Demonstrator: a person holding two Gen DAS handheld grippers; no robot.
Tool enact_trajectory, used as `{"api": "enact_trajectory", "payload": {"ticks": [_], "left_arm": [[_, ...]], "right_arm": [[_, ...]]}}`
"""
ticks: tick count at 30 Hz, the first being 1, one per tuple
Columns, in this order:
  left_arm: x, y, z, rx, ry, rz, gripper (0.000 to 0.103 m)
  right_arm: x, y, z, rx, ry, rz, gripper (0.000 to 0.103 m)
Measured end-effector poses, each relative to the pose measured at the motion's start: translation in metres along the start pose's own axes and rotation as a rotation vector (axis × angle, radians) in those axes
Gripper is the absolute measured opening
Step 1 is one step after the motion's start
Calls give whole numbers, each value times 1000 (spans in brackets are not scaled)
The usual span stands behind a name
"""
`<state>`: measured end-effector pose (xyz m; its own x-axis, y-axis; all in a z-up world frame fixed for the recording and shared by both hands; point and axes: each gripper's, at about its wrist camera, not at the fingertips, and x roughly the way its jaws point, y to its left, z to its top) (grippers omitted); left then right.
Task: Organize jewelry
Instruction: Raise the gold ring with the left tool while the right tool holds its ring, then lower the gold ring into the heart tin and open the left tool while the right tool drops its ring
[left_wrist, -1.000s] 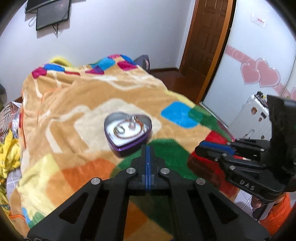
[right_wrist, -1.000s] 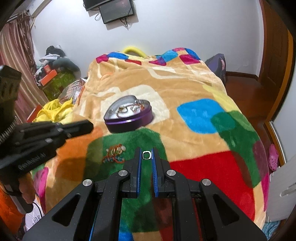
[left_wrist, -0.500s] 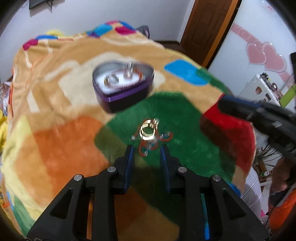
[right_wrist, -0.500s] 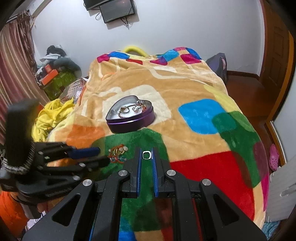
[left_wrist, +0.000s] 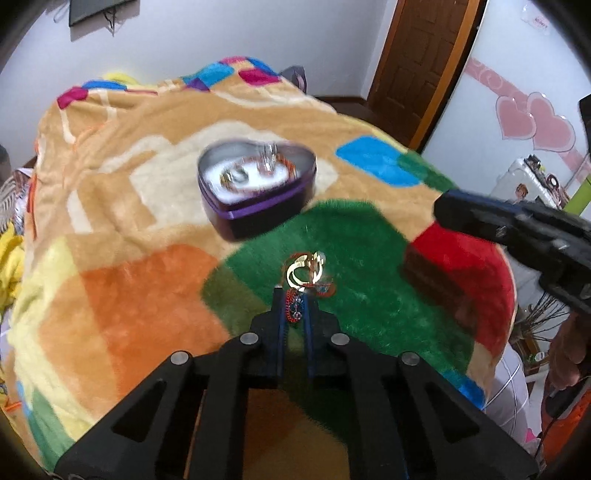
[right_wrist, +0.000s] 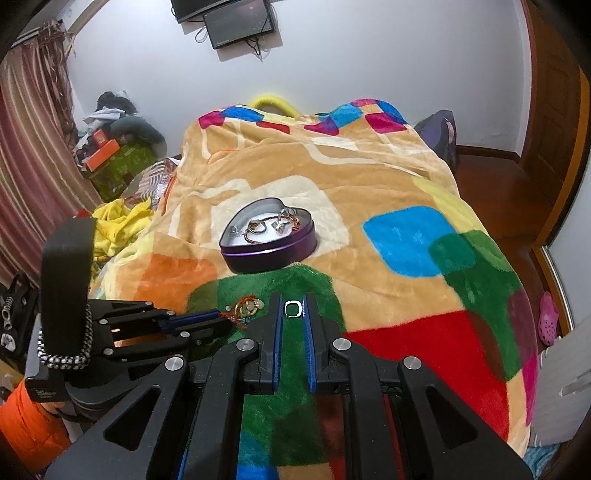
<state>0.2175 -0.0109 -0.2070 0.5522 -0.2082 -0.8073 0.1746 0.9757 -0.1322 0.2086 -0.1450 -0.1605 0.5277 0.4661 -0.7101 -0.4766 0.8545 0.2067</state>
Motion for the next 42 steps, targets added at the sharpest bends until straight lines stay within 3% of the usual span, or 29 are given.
{"api": "enact_trajectory", "payload": {"ticks": [12,19,28,42], "left_arm": [[-70,11,50,0,-221,16,7],[-84,18,70,1,-291,17,7],[-61,32,79,-20,-277,-7,7],[0,51,77,-69,-151,-49,7]], "right_arm": [[2,10,25,-28,-48,3,9],[4,16,46,-54,-91,8,9],[27,20,61,-61,-83,14,9],[80,14,61,-64,50,48,9]]}}
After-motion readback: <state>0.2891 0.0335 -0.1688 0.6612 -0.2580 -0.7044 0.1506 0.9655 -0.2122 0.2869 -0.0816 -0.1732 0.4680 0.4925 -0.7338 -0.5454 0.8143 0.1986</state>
